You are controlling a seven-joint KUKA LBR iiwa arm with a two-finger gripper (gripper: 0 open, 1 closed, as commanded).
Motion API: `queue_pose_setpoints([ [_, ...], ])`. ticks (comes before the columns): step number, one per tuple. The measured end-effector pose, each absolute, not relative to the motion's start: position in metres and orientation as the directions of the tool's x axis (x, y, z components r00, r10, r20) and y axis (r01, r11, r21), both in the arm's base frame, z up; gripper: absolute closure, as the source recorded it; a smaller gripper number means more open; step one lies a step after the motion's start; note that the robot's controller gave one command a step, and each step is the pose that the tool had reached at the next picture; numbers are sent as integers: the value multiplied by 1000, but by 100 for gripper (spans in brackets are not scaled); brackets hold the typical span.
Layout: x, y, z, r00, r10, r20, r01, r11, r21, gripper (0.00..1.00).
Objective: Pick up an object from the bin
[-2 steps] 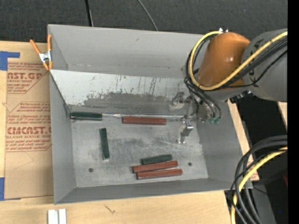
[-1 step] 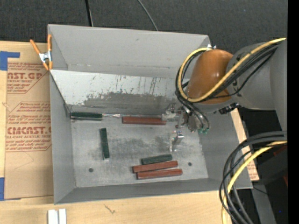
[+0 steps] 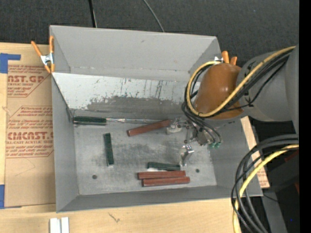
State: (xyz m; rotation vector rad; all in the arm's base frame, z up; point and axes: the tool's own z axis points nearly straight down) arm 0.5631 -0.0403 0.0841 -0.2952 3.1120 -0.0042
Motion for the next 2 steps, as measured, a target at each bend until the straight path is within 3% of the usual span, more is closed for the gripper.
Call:
queue_pose_setpoints([
  [1, 520, -38, 100, -957, -290, -9, -290, 957, -2, 0],
  [2, 517, -4, 82, -905, -424, -19, -424, 906, -9, 100],
])
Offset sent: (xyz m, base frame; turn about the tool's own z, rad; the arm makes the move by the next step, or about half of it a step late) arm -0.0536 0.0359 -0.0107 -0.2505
